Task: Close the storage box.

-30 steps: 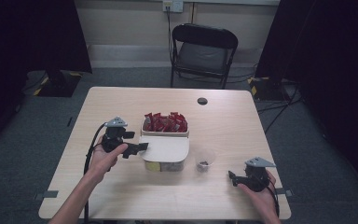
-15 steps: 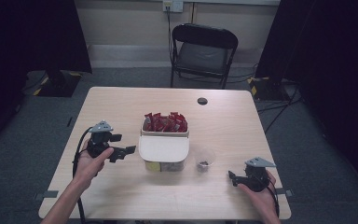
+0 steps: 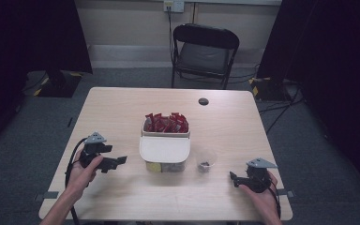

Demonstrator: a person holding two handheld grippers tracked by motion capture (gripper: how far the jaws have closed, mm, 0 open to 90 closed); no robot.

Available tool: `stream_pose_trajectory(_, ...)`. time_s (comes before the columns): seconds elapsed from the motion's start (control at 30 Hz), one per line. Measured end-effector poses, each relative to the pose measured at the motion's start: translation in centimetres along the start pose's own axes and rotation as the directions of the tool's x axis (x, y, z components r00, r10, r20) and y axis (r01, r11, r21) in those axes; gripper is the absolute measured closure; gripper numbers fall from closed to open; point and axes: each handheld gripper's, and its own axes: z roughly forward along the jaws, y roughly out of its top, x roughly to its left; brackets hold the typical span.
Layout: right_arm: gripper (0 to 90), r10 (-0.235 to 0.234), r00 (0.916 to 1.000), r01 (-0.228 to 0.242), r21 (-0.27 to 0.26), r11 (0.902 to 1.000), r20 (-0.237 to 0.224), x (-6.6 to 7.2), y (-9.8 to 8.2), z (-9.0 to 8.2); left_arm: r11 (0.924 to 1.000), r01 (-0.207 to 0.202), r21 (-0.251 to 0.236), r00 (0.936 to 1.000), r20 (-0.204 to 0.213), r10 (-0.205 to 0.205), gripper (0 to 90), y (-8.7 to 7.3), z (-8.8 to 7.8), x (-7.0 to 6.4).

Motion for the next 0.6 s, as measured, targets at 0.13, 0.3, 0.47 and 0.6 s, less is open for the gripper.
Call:
stream_pose_trajectory(0.13, 15.9, -0.001, 1.0000, 0.001, 0.000, 1.0000, -0.001, 0.0, 0.0, 0.0, 0.9999, -0.012, 0.007, 0.9988, -0.047, 0.012, 16.2, -1.0, 0.1, -0.1)
stream_pose_trajectory(0.3, 15.3, -0.002, 1.0000, 0.002, 0.002, 1.0000, -0.002, 0.0, 0.0, 0.0, 0.9999, -0.003, 0.013, 0.9974, -0.072, 0.004, 16.9, -2.5, 0.2, 0.1)
stream_pose_trajectory(0.47, 15.1, -0.003, 1.0000, 0.003, 0.002, 1.0000, -0.003, 0.0, 0.0, 0.0, 0.9985, -0.026, 0.047, 0.9948, -0.097, 0.031, 16.9, -3.8, 0.5, 0.1)
stream_pose_trajectory(0.6, 15.0, -0.002, 1.0000, 0.002, 0.002, 1.0000, 0.000, 0.0, 0.0, 0.0, 0.9981, -0.014, 0.060, 0.9943, -0.105, 0.020, 17.1, -4.5, 1.2, 0.1)
